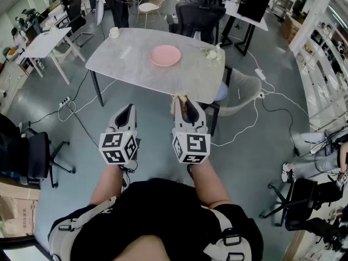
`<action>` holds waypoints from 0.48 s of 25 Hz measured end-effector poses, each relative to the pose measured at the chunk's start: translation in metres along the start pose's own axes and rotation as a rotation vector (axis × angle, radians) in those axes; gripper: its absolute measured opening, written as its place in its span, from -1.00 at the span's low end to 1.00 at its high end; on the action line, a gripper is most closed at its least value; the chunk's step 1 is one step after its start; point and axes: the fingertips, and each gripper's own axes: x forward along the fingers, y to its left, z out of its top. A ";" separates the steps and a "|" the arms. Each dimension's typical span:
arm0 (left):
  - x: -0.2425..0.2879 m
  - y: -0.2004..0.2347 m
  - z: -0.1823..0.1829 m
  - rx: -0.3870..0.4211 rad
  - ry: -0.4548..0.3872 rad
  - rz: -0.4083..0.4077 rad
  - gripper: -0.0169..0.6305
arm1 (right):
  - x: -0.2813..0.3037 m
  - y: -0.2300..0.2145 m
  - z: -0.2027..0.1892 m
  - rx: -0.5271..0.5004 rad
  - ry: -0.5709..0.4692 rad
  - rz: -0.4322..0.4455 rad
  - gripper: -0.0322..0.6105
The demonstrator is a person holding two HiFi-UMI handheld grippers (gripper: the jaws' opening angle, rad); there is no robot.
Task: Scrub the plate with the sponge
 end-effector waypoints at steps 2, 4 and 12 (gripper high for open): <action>-0.003 0.003 -0.001 0.002 0.004 0.000 -0.94 | -0.001 0.006 0.000 0.003 0.001 -0.003 -0.67; -0.007 0.005 -0.002 0.002 0.007 0.000 -0.94 | -0.003 0.012 -0.001 0.012 0.004 -0.004 -0.67; -0.023 0.027 -0.002 0.001 0.000 0.002 -0.94 | -0.002 0.041 -0.004 0.021 0.003 0.002 -0.67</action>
